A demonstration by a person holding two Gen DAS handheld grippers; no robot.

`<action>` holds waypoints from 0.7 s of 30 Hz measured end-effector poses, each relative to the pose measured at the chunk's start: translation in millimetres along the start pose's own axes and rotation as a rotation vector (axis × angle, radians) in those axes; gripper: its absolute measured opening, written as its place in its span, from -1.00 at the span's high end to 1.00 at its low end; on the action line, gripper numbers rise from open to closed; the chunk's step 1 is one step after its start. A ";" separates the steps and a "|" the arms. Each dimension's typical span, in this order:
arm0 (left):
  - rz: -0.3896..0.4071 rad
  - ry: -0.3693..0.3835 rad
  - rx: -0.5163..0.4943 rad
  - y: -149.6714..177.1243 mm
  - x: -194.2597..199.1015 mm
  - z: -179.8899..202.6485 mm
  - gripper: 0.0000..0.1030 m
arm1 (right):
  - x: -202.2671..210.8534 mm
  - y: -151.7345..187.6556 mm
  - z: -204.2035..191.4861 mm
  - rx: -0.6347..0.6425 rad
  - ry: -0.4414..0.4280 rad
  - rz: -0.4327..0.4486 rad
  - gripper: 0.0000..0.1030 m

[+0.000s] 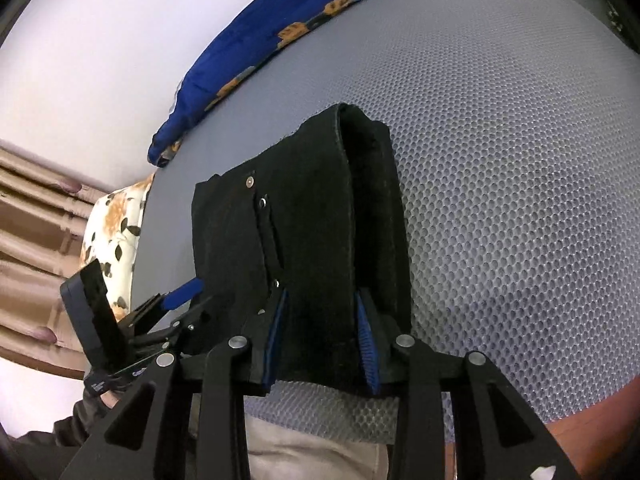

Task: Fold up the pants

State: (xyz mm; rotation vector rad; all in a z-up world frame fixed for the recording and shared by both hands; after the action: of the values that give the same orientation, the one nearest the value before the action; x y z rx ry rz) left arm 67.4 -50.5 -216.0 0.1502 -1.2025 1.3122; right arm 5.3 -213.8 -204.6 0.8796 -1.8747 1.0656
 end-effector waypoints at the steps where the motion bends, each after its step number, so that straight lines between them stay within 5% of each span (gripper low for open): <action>1: 0.002 0.002 0.003 1.0 1.1 -0.2 -0.33 | -1.6 0.7 -1.0 -0.001 0.006 -0.001 0.47; 4: 0.012 0.011 0.009 2.8 5.0 0.6 -0.33 | -0.7 2.7 -2.6 0.005 0.020 0.004 0.78; 7: 0.020 0.042 0.015 2.4 8.9 2.9 -0.33 | 7.5 2.4 -4.0 -0.004 0.007 0.021 0.86; 12: 0.042 0.100 0.000 1.7 17.5 11.4 -0.32 | 21.3 12.7 -7.8 0.043 0.062 0.046 0.89; 16: -0.019 0.155 -0.025 11.0 10.2 20.6 -0.32 | 13.7 19.5 4.4 0.040 0.113 0.028 0.89; 21: -0.079 0.130 -0.028 19.0 -5.3 18.0 -0.32 | -3.9 20.6 13.6 0.037 0.136 -0.006 0.89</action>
State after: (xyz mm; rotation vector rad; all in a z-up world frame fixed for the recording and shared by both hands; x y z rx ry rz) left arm 43.1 -59.9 -221.8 0.0901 -1.0934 1.2173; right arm -14.4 -216.9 -219.8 0.8132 -1.7439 1.1309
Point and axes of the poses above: each gripper's, at about its wrist camera, not at the fingertips, and x roughly against the way its jaws point, z to its right, y to its underside, the point moved 10 cm from there along -x, roughly the way its jaws point, and after that the axes turned 14 degrees about y, right-handed, at the moved point
